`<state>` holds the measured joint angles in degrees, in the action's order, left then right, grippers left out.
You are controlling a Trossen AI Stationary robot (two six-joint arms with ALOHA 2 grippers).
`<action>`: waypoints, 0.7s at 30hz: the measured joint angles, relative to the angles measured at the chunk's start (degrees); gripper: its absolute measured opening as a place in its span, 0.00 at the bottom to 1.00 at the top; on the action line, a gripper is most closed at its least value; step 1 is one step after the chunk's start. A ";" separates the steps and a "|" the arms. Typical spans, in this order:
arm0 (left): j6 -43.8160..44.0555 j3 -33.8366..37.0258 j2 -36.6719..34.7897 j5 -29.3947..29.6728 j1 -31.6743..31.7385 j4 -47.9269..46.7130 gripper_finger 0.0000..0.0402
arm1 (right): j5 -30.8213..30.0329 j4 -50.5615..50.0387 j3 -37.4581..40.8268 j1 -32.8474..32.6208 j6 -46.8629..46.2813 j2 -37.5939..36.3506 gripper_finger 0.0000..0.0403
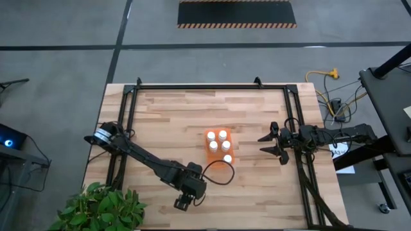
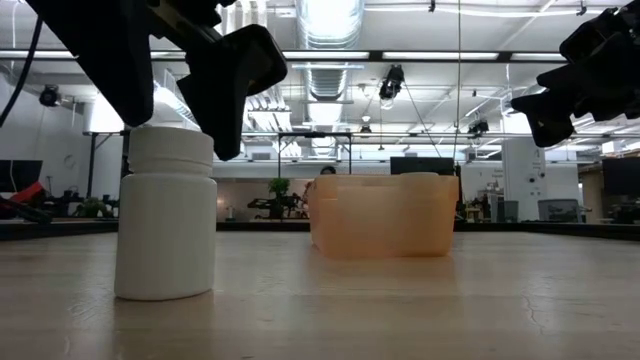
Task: Pick and place pill bottles into a basket
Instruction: Put the white pill bottle into the orange bin
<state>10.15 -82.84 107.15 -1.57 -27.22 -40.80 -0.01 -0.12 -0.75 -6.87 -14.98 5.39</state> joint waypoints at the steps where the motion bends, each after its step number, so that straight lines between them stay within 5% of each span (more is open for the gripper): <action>1: 0.00 0.15 0.00 0.00 0.00 0.30 0.66 | 0.00 0.00 0.02 -0.02 0.00 0.00 0.48; 13: 0.06 3.38 -0.02 -1.31 0.02 2.35 0.65 | 0.00 0.00 0.00 -0.02 0.00 0.00 0.48; 21: 0.09 3.38 -0.02 -1.31 0.11 3.56 0.53 | -0.01 0.00 0.02 -0.01 0.00 -0.02 0.48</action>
<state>10.24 -79.46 107.13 -2.87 -27.11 -37.24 -0.02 -0.12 -0.73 -6.89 -14.98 5.37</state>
